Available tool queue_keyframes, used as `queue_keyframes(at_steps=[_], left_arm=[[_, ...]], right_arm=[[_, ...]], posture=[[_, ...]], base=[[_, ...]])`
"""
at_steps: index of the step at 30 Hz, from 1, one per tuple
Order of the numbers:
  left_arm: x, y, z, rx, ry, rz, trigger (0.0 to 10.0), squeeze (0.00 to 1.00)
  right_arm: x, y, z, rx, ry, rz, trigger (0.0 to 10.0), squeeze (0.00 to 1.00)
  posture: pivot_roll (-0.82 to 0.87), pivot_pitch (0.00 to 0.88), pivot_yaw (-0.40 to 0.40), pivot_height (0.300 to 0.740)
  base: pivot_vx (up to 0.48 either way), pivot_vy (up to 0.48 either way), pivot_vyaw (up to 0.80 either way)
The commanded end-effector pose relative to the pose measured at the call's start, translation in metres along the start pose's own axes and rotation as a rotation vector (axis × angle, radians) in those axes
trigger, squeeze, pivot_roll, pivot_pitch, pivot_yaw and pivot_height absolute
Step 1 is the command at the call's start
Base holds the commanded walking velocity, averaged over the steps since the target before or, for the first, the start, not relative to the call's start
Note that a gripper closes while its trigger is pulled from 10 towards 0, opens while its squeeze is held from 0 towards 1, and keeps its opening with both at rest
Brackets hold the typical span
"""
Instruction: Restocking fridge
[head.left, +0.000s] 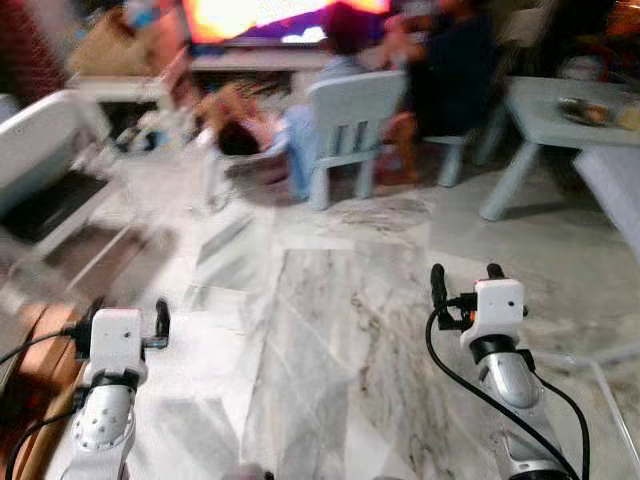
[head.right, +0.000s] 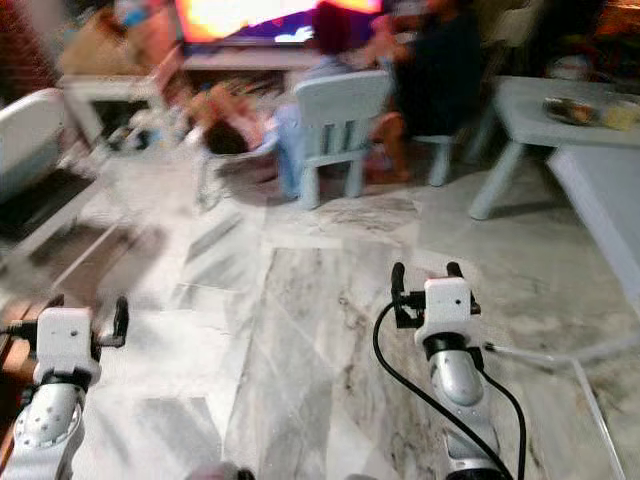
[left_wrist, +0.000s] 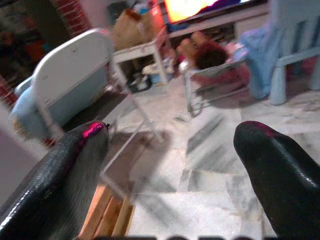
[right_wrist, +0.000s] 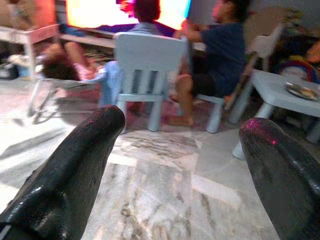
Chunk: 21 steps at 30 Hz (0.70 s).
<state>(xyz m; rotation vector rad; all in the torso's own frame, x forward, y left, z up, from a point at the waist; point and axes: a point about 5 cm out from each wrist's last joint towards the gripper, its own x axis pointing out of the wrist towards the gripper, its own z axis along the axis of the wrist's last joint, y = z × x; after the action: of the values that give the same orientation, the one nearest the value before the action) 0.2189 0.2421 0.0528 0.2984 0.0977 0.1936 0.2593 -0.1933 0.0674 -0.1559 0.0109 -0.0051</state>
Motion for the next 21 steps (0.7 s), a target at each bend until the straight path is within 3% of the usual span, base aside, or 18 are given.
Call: queue_keyframes(at_steps=[1, 4, 21], left_arm=[[-0.0029, 0.0045, -0.0051, 0.014, 0.018, 0.016, 10.0, 0.0], [-0.0032, 0.0042, -0.0059, 0.012, 0.019, 0.02, 10.0, 0.0], [-0.0001, 0.0055, -0.006, 0.033, 0.03, 0.073, 10.0, 0.0]], right_arm=[[0.0039, 0.0041, 0.0085, -0.004, -0.028, 0.014, 10.0, 0.0], [0.0071, 0.0041, 0.0101, 0.007, -0.033, 0.018, 10.0, 0.0], [0.0081, 0.0087, 0.0005, 0.015, 0.024, -0.007, 10.0, 0.0]], posture=[[-0.01, 0.0, 0.013, 0.74], [0.0, 0.0, 0.011, 0.74], [0.0, 0.0, 0.014, 0.74]], base=[[0.0, 0.0, 0.77], [0.0, 0.0, 0.67], [0.0, 0.0, 0.0]])
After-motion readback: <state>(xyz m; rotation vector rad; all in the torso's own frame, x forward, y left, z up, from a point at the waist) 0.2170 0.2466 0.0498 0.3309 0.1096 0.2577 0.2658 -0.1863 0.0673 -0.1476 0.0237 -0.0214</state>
